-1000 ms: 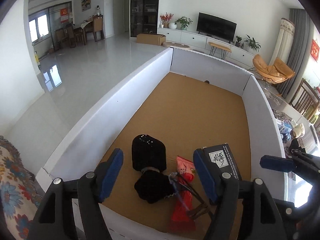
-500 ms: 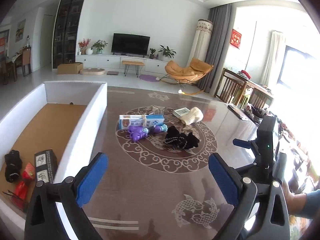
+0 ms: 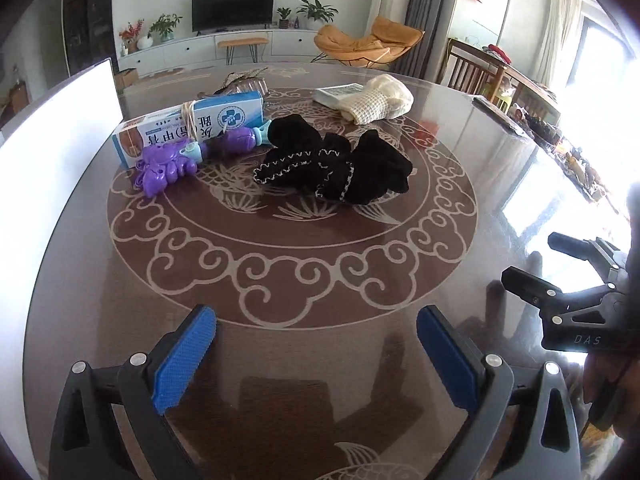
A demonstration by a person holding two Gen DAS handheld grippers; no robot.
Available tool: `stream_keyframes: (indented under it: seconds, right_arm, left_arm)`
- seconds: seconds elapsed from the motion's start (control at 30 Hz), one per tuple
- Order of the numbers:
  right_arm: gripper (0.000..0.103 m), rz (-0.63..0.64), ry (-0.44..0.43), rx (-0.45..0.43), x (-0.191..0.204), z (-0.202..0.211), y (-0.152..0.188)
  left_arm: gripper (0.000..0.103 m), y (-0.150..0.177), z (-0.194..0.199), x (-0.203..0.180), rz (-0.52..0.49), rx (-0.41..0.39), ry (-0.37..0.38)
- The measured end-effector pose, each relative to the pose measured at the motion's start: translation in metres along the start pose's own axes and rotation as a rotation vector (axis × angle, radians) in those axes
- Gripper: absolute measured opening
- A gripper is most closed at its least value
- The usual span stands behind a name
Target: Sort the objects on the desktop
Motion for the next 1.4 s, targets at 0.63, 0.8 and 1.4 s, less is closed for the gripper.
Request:
stream_keyframes:
  seconds: [0.63, 0.8, 1.4]
  right_arm:
    - [0.103, -0.093, -0.02, 0.011, -0.003, -0.014, -0.011]
    - [0.103, -0.093, -0.02, 0.011, -0.003, -0.014, -0.011]
    - [0.103, -0.093, -0.02, 0.011, -0.002, -0.015, -0.011]
  left_arm:
    - [0.103, 0.004, -0.011, -0.011, -0.075, 0.05, -0.083]
    - [0.103, 0.004, -0.011, -0.011, -0.074, 0.05, -0.085]
    - [0.103, 0.004, -0.011, -0.011, -0.074, 0.049, -0.086]
Point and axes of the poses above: each gripper's, at about its wrist camera, not at the fingertips, and z roughly against the way its jaws point, x to its left, y to its underside, the point moved 5 cm from there along -z, roughly the way its jaws point, and after that the axes turned 7 degrees about y, right-handed, at the moved point
